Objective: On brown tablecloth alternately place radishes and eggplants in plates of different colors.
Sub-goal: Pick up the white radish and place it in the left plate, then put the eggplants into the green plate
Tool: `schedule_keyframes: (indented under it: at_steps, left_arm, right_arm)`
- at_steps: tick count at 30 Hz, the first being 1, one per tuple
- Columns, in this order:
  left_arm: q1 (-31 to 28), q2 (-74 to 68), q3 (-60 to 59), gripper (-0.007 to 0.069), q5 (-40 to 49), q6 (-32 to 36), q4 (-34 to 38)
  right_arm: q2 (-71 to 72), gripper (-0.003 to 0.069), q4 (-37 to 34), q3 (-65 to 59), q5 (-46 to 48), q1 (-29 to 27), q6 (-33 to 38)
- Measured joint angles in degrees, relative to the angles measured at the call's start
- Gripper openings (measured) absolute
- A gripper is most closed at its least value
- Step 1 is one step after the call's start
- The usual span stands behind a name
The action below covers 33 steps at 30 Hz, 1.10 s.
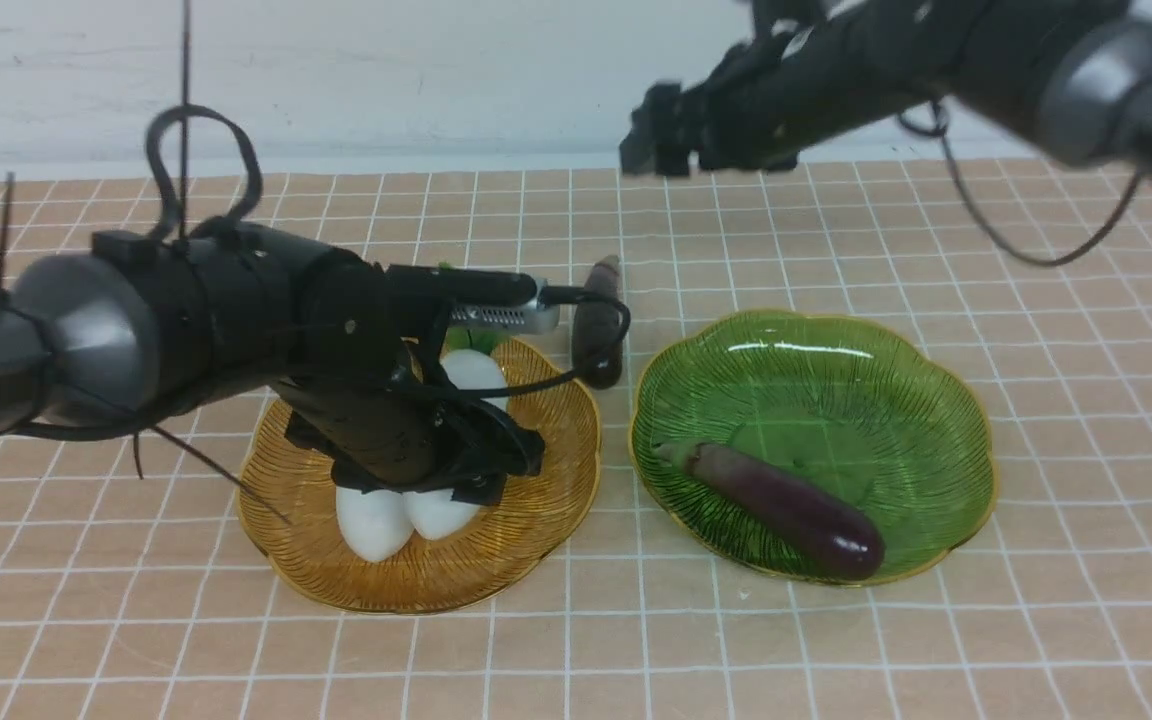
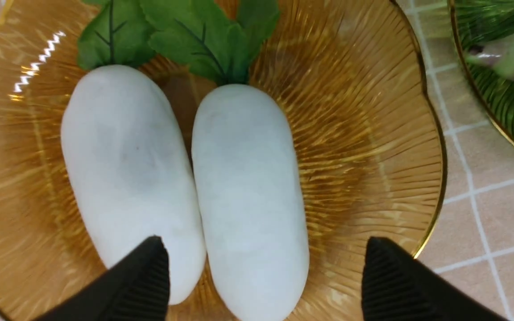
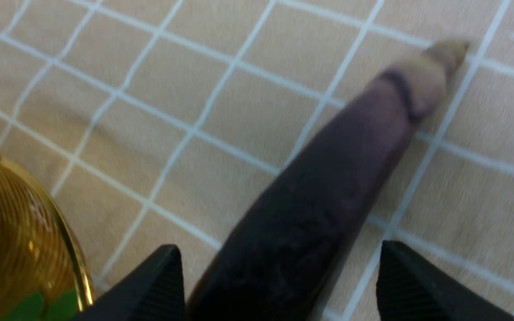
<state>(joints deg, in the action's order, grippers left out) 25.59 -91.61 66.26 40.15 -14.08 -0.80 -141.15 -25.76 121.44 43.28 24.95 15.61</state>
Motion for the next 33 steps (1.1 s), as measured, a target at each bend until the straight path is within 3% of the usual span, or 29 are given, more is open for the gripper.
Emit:
schedule_keyframes:
  at_steps: [10,14,16,30,33]
  left_arm:
    - [0.0,0.1,0.0,0.0525,2.1,-0.1,-0.8]
    - [0.0,0.1,0.0,0.0525,3.2,-0.2,-1.0]
    - [0.0,0.1,0.0,0.0525,3.4,-0.2,-1.0]
    - [0.0,2.9,0.0,0.0525,4.8,-0.5,-1.0]
    - [0.0,4.1,0.0,0.0525,4.8,-1.3,-1.0]
  right_arm:
    - [-2.4,0.0521,1.8,0.6,1.3,1.2,0.3]
    - [-2.8,0.0433,1.8,1.5,1.2,1.3,0.3]
    - [-3.1,0.0428,3.6,3.1,2.1,1.4,-0.8]
    - [-0.9,0.0428,16.3,20.3,26.0,1.5,-6.6]
    - [0.3,0.0428,17.0,23.0,27.7,1.5,-7.6]
